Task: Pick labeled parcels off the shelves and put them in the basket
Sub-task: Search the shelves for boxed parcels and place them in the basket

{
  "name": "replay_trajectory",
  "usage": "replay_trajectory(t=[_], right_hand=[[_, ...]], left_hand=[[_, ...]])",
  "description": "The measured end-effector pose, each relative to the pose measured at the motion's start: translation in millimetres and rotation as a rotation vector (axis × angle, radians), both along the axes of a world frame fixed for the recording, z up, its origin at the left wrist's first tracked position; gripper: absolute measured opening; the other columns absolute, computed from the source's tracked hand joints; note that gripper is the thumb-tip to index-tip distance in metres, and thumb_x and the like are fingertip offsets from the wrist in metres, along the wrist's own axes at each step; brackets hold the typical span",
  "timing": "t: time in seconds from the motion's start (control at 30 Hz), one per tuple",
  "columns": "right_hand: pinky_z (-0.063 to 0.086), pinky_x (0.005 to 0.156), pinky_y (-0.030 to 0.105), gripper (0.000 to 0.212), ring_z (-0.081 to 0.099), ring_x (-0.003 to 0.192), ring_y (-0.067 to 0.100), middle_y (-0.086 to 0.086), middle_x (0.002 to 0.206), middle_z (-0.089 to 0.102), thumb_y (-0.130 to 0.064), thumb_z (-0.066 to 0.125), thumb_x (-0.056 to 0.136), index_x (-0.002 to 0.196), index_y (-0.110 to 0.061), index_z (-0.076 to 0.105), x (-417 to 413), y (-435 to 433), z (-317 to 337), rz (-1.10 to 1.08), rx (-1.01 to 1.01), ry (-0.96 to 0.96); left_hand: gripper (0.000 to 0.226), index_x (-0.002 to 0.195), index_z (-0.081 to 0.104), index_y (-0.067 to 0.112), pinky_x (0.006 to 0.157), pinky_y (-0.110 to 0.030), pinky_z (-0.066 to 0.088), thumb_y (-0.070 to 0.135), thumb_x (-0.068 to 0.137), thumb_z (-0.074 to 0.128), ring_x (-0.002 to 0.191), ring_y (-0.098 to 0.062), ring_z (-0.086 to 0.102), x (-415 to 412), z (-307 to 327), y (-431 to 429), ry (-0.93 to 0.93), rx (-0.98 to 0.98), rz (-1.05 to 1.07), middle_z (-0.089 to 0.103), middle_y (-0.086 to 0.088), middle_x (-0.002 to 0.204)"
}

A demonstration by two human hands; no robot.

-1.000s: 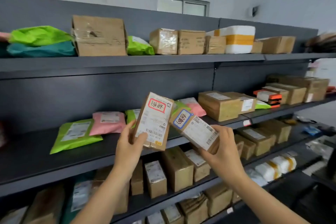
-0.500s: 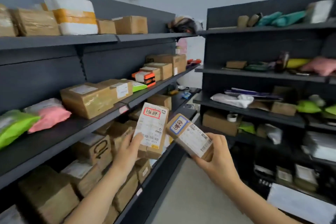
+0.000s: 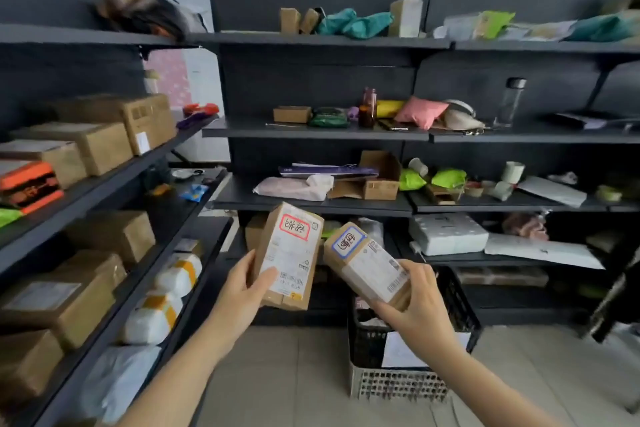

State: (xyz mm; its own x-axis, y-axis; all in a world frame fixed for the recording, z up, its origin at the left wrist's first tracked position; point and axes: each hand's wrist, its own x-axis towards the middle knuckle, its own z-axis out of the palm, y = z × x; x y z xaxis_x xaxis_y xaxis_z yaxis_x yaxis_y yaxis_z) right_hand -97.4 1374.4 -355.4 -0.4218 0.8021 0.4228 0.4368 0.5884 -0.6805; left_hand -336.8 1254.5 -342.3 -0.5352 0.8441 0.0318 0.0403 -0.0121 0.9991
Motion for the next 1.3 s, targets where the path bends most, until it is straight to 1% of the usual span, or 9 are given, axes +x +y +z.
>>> replay_trajectory(t=[0.2,0.4,0.63,0.73,0.8,0.93,0.97,1.13,1.3], right_hand=[[0.039,0.066,0.01,0.06,0.04,0.092,-0.002,-0.01,0.11,0.037,-0.027,0.077,0.075,0.121,-0.027,0.039,38,68,-22,-0.179,-0.136,-0.036],[0.037,0.08,0.024,0.07,0.041,0.099,0.008,-0.005,0.114,0.037,-0.027,0.077,0.075,0.132,-0.014,0.04,93,168,-48,-0.339,-0.214,-0.025],[0.033,0.083,0.022,0.071,0.036,0.101,0.006,0.001,0.124,0.038,-0.027,0.074,0.078,0.137,-0.011,0.037,137,303,-71,-0.345,-0.314,-0.089],[0.034,0.083,0.022,0.069,0.039,0.1,0.007,-0.004,0.118,0.036,-0.028,0.073,0.079,0.136,-0.012,0.037,137,347,-83,-0.307,-0.371,-0.125],[0.034,0.082,0.021,0.068,0.039,0.1,0.007,-0.005,0.115,0.035,-0.027,0.074,0.078,0.135,-0.011,0.038,134,371,-96,-0.294,-0.391,-0.138],[0.038,0.063,0.009,0.069,0.038,0.099,0.006,-0.004,0.115,0.037,-0.027,0.075,0.077,0.134,-0.012,0.039,121,409,-126,-0.286,-0.441,-0.187],[0.039,0.063,0.008,0.069,0.038,0.098,0.006,-0.004,0.114,0.037,-0.027,0.076,0.077,0.133,-0.011,0.039,116,418,-133,-0.29,-0.458,-0.193],[0.034,0.067,0.011,0.068,0.042,0.096,0.009,-0.004,0.111,0.04,-0.029,0.075,0.077,0.133,-0.011,0.041,95,462,-178,-0.333,-0.53,-0.221],[0.036,0.088,0.029,0.071,0.036,0.108,0.014,-0.002,0.122,0.044,-0.04,0.068,0.081,0.139,-0.015,0.036,59,505,-231,-0.289,-0.587,-0.392]], left_hand=[[0.031,0.12,0.048,0.034,0.09,-0.038,0.052,0.021,0.093,0.056,0.106,-0.015,0.063,9,-30,89,-0.031,-0.079,-0.1,0.063,0.008,0.116],[0.036,0.13,0.045,0.025,0.083,-0.034,0.052,0.021,0.095,0.052,0.105,-0.017,0.063,29,-58,184,-0.084,-0.167,-0.11,0.062,0.0,0.121],[0.03,0.124,0.047,0.026,0.08,-0.032,0.05,0.017,0.096,0.05,0.102,-0.015,0.063,57,-81,304,-0.104,-0.235,-0.029,0.064,0.0,0.117],[0.026,0.116,0.048,0.03,0.076,-0.029,0.049,0.014,0.096,0.051,0.099,-0.013,0.063,71,-93,344,-0.11,-0.276,-0.003,0.064,0.004,0.111],[0.027,0.115,0.047,0.031,0.079,-0.031,0.05,0.013,0.095,0.052,0.102,-0.016,0.062,72,-107,366,-0.116,-0.302,0.023,0.063,0.004,0.112],[0.032,0.118,0.047,0.032,0.085,-0.035,0.049,0.014,0.093,0.055,0.108,-0.019,0.06,58,-145,403,-0.107,-0.377,0.045,0.061,0.001,0.119],[0.034,0.121,0.046,0.032,0.088,-0.036,0.049,0.016,0.093,0.057,0.11,-0.019,0.059,52,-156,412,-0.109,-0.392,0.046,0.06,0.001,0.123],[0.054,0.139,0.039,0.023,0.087,-0.037,0.049,0.019,0.09,0.061,0.115,-0.021,0.056,22,-214,460,-0.139,-0.493,0.071,0.05,-0.003,0.135],[0.057,0.139,0.039,0.025,0.098,-0.047,0.046,0.022,0.088,0.064,0.116,-0.022,0.056,-15,-259,508,-0.178,-0.537,0.073,0.049,-0.004,0.136]])
